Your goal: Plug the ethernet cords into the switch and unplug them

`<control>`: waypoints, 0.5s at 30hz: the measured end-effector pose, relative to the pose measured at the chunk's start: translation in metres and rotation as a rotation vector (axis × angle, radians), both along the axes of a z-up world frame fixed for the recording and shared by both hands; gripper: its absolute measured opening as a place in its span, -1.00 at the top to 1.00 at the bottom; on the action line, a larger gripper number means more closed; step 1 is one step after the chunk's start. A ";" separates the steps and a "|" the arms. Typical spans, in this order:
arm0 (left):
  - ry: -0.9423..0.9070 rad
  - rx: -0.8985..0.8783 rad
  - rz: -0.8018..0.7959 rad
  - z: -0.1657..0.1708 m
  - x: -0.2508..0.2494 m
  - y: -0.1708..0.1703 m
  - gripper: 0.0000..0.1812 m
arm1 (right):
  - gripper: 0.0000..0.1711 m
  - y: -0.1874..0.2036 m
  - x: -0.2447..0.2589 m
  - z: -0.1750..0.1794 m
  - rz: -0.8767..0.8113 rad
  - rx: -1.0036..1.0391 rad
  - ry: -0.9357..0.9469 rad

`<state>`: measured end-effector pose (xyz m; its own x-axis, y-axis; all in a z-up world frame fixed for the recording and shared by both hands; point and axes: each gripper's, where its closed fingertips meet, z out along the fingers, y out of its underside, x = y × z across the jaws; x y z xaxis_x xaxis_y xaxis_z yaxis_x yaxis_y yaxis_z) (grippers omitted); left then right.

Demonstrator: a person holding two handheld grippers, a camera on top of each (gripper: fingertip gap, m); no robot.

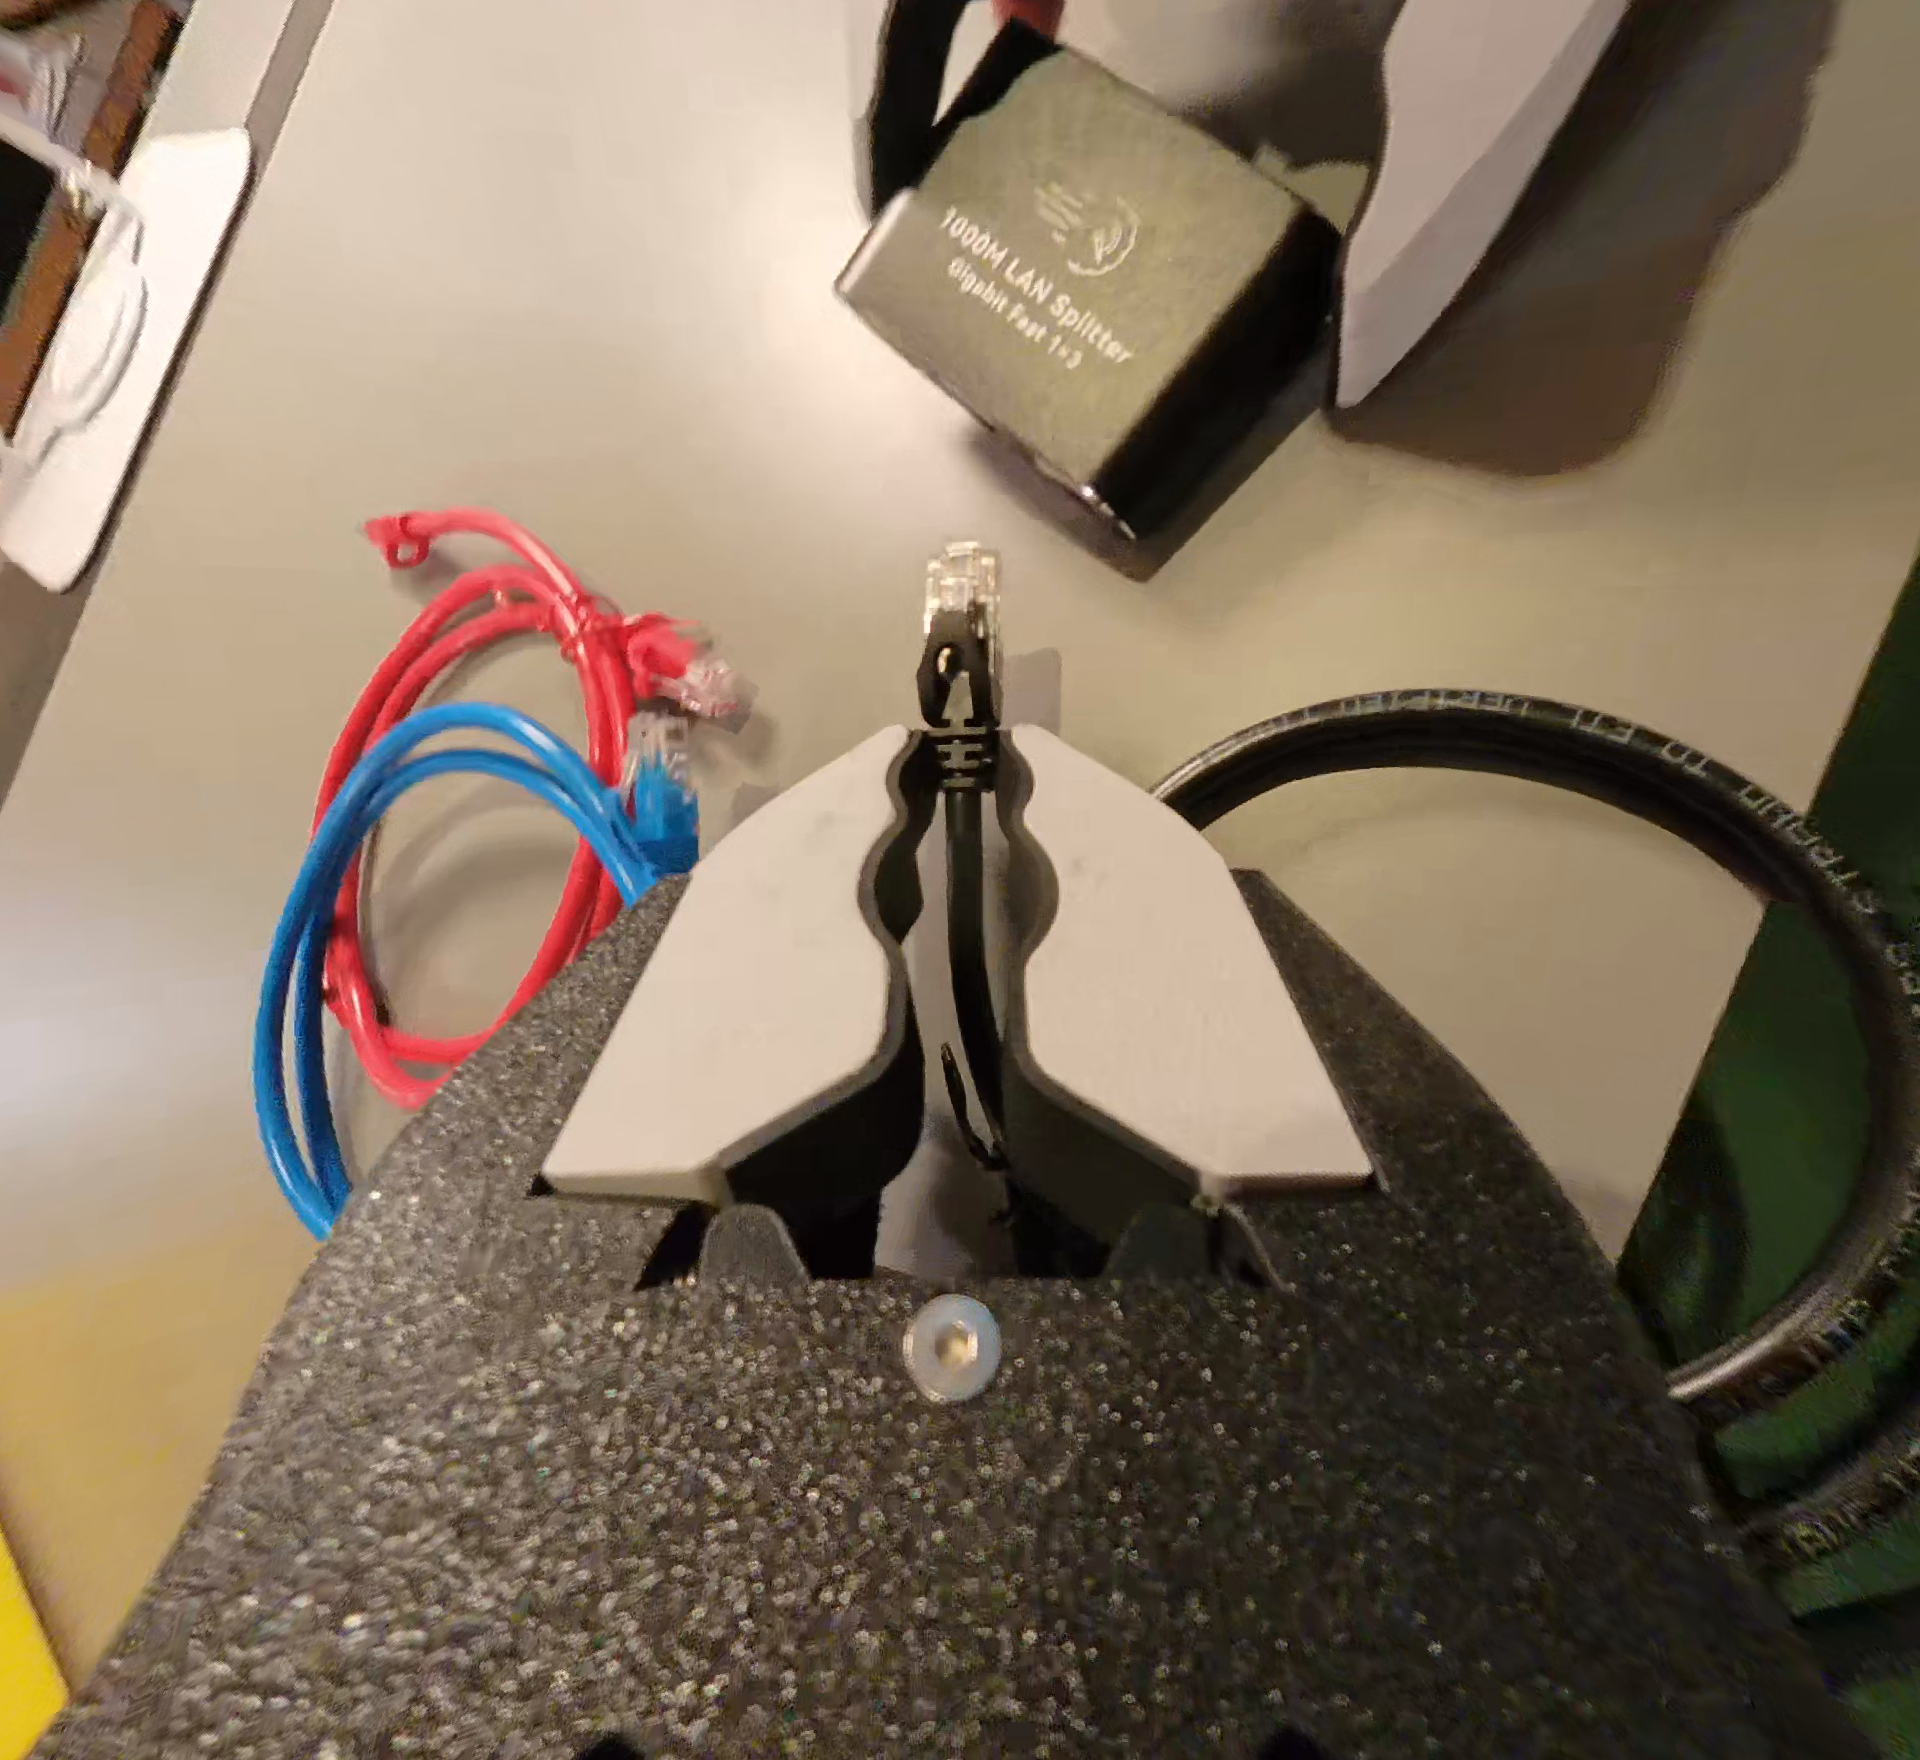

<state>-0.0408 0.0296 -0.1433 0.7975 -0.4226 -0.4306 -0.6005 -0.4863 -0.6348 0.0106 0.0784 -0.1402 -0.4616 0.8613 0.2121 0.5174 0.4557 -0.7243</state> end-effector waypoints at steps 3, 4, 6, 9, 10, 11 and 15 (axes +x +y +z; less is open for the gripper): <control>0.002 0.004 -0.083 0.000 0.010 0.000 0.87 | -0.04 -0.009 0.006 0.009 0.085 -0.025 0.057; 0.013 0.001 -0.104 0.000 0.012 -0.001 0.87 | -0.04 -0.012 0.007 0.011 0.109 -0.037 0.071; 0.026 -0.003 -0.163 0.000 0.018 -0.003 0.87 | -0.03 -0.016 0.009 0.015 0.136 -0.054 0.089; 0.006 0.004 -0.219 0.000 0.027 -0.005 0.87 | -0.02 -0.016 0.011 0.015 0.143 -0.072 0.086; 0.006 0.001 -0.218 0.000 0.027 -0.005 0.87 | 0.08 -0.014 0.012 0.014 0.138 -0.069 0.077; 0.008 -0.001 -0.217 0.000 0.027 -0.005 0.87 | 0.70 -0.012 0.012 0.017 0.139 -0.070 0.099; 0.006 -0.002 -0.216 0.000 0.027 -0.005 0.87 | 0.61 0.010 0.008 0.018 0.022 -0.056 0.107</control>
<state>-0.0141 0.0241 -0.1434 0.6857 -0.5842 -0.4342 -0.6948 -0.3475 -0.6296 0.0188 0.0884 -0.1219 -0.4574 0.8633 0.2134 0.4259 0.4233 -0.7996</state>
